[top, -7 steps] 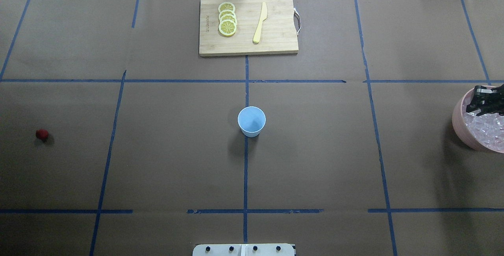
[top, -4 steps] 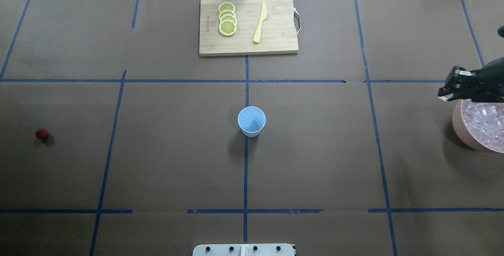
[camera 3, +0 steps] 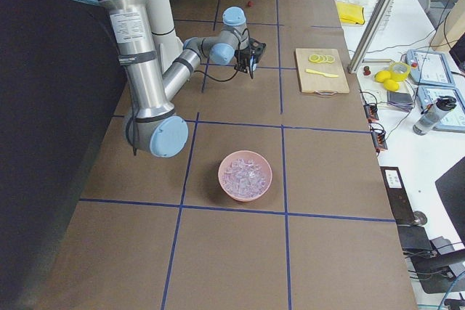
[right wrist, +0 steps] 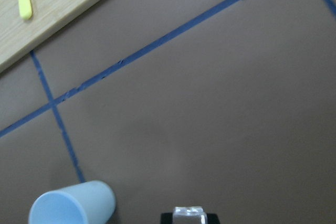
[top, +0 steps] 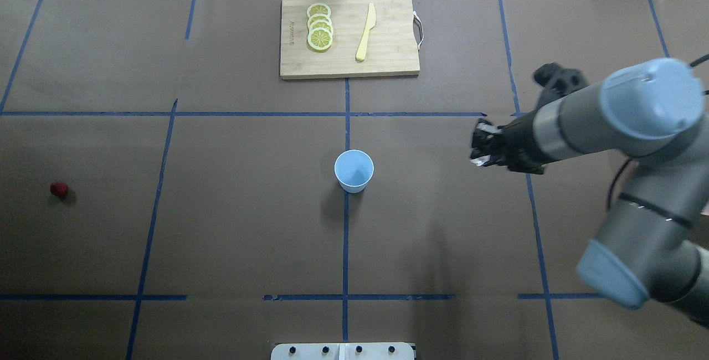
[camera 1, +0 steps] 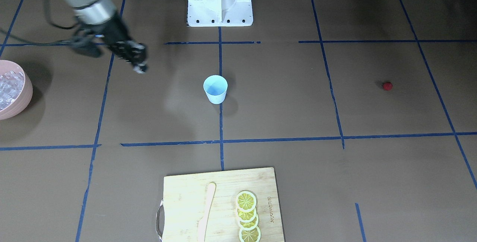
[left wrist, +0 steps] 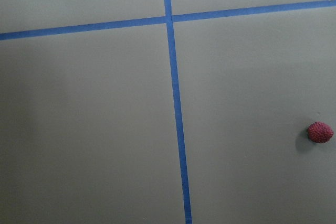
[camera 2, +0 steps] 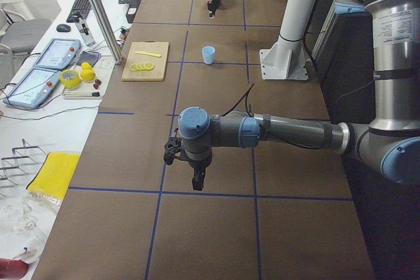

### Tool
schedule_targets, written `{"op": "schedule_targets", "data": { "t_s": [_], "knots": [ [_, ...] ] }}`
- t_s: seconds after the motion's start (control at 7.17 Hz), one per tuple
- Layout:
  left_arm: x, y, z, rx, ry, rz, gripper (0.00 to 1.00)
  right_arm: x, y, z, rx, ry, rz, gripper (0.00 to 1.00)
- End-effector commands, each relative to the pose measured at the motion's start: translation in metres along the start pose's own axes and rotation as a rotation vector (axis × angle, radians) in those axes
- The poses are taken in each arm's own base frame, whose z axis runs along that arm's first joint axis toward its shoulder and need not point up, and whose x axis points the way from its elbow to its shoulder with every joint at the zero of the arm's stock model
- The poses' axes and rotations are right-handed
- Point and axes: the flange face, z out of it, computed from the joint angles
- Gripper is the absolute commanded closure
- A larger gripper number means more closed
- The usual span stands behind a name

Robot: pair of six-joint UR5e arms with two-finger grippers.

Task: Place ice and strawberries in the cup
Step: 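Carry the ice cube with the right gripper over the blue cup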

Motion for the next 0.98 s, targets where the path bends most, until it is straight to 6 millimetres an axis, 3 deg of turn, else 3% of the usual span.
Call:
{"op": "schedule_targets", "data": {
  "t_s": [0.0, 0.42, 0.56, 0.84],
  "knots": [
    [0.001, 0.000, -0.001, 0.002, 0.000, 0.002, 0.00, -0.110, 0.067, 0.043, 0.045, 0.003, 0.081, 0.97],
    [0.002, 0.000, -0.002, 0.004, 0.003, 0.004, 0.00, -0.116, 0.067, 0.049, 0.057, 0.011, 0.082, 0.96],
    [0.004, 0.000, -0.002, 0.005, 0.018, 0.004, 0.00, -0.121, 0.065, 0.060, 0.076, 0.027, 0.085, 0.95],
    [0.004, 0.000, -0.002, 0.005, 0.020, 0.004, 0.00, -0.120, 0.062, 0.068, 0.086, 0.041, 0.088, 0.86]
  ]
}}
